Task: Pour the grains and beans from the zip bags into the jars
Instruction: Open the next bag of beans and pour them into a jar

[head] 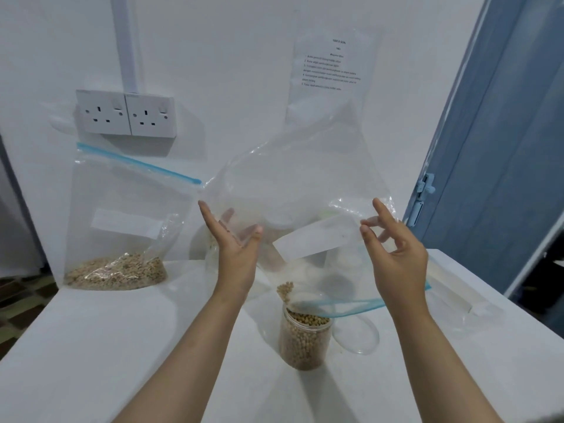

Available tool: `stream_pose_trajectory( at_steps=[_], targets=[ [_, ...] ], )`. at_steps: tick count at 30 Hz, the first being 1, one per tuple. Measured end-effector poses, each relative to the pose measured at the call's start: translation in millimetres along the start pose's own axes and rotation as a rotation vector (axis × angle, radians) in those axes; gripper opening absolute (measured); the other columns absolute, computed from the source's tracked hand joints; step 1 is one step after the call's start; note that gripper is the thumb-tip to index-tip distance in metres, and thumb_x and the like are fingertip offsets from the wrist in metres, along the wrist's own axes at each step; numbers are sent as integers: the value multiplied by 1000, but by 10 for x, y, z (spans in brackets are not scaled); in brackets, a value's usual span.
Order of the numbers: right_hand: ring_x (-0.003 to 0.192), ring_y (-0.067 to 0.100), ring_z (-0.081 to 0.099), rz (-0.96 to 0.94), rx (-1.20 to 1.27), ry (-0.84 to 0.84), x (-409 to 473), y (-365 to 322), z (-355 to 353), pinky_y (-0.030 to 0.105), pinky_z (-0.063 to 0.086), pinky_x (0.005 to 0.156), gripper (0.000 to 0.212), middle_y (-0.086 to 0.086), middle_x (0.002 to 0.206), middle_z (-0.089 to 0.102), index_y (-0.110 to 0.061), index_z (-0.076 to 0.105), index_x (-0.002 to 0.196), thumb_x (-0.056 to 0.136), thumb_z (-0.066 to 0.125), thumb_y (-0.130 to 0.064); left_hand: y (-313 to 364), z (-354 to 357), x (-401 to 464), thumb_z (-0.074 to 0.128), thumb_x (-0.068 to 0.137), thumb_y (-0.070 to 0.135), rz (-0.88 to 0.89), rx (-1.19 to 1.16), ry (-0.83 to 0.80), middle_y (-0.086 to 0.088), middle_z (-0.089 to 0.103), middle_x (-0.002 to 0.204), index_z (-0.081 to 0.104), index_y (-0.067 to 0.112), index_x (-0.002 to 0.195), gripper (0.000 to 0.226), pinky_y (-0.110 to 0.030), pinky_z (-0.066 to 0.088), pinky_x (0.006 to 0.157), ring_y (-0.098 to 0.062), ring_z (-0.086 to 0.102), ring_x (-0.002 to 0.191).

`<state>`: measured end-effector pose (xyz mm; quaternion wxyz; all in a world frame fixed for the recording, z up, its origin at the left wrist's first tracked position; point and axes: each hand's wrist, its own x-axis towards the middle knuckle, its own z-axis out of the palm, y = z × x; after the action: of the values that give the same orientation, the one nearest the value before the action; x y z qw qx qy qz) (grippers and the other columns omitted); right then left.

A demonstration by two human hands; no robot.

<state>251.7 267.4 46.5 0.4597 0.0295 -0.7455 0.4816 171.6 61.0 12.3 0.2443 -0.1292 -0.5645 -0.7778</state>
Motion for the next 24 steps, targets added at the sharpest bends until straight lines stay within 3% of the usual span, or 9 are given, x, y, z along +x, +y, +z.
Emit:
stream_pose_trajectory(
  at_steps=[3,6,10,14,24],
  targets=[
    [79,13,52,40,27,25,-51,-11,12,4,40,79,43,-5,102,69,-23,62,135,93,68,-15,2,-15,-11,60,93,-5,57,37,5,-4,22,156,-10,63,136,107,-24,50,99,-13,59,120],
    [76,10,51,65,44,40,-97,-26,15,5,40,79,43,-6,100,69,-23,62,135,94,68,-15,-6,-38,-22,60,91,-9,98,82,77,-3,30,150,4,63,135,101,-29,53,94,-26,63,110],
    [76,10,51,69,34,40,-95,1,-22,3,38,80,42,-7,99,70,-25,62,135,94,68,-17,-24,-25,-37,58,91,-9,136,127,87,1,40,140,21,55,132,84,-38,55,93,-21,62,101],
    [76,9,51,54,49,22,-46,40,-41,3,39,81,42,-8,99,69,-25,61,135,94,68,-18,-21,12,-38,56,94,-5,177,177,57,6,43,141,30,51,134,74,-26,51,88,-11,59,97],
    [77,7,51,-9,117,-69,208,288,-144,6,41,78,42,-10,98,69,-22,63,133,93,68,-13,40,244,1,56,94,-5,228,263,84,14,41,140,26,44,145,77,-18,48,86,-13,58,98]
  ],
)
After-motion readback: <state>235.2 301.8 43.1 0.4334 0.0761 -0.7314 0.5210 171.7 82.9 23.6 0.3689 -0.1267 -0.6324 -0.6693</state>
